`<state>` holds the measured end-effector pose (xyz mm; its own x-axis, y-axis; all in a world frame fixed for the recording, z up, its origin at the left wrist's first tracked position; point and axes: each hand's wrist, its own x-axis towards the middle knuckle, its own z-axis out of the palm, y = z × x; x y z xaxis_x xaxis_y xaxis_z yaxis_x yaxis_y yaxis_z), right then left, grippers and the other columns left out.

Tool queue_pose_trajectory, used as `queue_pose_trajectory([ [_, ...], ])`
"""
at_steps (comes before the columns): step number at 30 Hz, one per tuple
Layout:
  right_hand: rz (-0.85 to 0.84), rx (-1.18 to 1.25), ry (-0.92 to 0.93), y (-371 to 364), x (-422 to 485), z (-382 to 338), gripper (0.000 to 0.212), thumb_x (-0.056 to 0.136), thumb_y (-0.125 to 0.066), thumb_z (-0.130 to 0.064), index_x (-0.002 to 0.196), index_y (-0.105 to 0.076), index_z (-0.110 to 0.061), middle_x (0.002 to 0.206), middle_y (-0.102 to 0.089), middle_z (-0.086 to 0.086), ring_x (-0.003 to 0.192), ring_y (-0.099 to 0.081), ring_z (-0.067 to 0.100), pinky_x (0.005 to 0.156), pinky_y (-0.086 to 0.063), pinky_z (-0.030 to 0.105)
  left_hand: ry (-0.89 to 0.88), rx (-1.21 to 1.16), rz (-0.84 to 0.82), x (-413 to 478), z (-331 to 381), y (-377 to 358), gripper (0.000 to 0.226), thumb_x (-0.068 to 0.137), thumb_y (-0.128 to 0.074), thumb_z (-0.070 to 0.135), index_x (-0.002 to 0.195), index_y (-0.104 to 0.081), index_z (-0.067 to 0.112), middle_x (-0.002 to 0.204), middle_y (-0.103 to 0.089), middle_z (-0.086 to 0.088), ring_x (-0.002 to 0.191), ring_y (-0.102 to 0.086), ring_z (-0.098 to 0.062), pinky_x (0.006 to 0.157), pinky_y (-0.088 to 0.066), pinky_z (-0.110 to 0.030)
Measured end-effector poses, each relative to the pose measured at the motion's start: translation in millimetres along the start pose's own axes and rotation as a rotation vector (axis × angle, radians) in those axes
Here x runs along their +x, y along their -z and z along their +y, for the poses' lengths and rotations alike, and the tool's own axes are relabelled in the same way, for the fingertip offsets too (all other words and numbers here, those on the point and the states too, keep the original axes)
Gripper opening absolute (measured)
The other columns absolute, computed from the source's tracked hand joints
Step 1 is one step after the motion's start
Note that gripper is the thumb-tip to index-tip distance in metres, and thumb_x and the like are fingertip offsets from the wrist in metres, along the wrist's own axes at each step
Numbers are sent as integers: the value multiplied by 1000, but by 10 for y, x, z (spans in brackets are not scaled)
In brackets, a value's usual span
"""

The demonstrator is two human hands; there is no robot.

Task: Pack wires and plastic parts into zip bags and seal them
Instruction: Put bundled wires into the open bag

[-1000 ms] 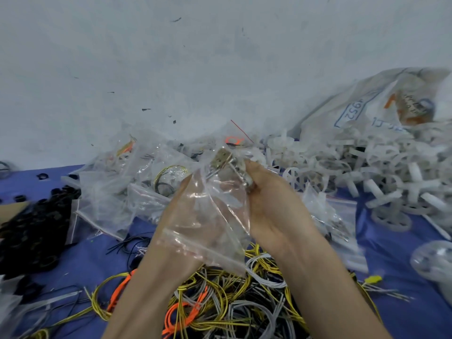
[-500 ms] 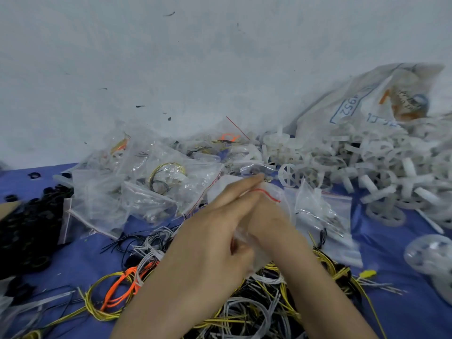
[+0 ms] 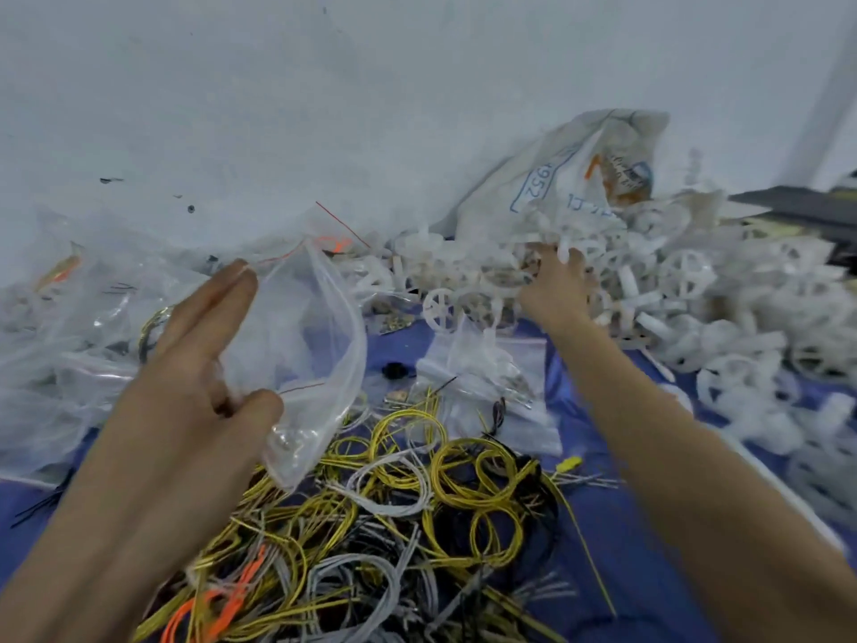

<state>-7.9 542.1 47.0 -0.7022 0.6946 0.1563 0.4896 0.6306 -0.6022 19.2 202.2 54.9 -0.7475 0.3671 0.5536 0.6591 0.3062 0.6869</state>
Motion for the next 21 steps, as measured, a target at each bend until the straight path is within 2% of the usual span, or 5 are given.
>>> queue_pose_trajectory([
  [2, -199, -292, -114, -131, 178, 356, 70, 92, -50, -12, 150, -12, -25, 157, 13, 15, 142, -2, 46, 110, -15, 64, -31, 11, 8, 23, -29, -20, 81, 78, -58, -1, 118, -33, 65, 128, -20, 59, 117, -41, 19, 83, -54, -31],
  [5, -361, -408, -235, -248, 191, 790, 58, 95, -49, -16, 146, -22, -11, 156, 13, 16, 139, -12, 47, 107, -23, 64, -48, -6, 0, 51, -52, -33, 68, 76, -54, 15, 127, -33, 56, 132, -22, 55, 112, -42, 23, 69, -54, -21],
  [12, -69, -303, -269, -278, 103, 881, 35, 100, -35, -10, 134, -39, -17, 156, -2, 10, 133, -20, 47, 94, -32, 66, -11, -96, 34, 2, 0, -24, 85, 74, -62, -10, 111, -38, 62, 120, -31, 60, 95, -43, 35, 69, -51, -9],
  [18, 332, 687, -81, -27, -169, 104, 21, 91, -60, -20, 110, -54, -14, 130, -46, 16, 94, -55, 26, 76, -48, 32, 110, -156, -12, -40, 90, -3, 75, 80, -60, -5, 113, -40, 60, 122, -28, 59, 74, -59, -9, 77, -50, -18],
  [21, -245, 1480, 45, 314, -701, -429, 14, 85, -66, -21, 97, -57, -21, 93, -67, 5, 73, -65, 22, 65, -54, 42, 128, -195, -13, -47, 153, 9, 75, 83, -56, -7, 110, -40, 62, 111, -27, 66, 106, -56, 5, 68, -40, 4],
])
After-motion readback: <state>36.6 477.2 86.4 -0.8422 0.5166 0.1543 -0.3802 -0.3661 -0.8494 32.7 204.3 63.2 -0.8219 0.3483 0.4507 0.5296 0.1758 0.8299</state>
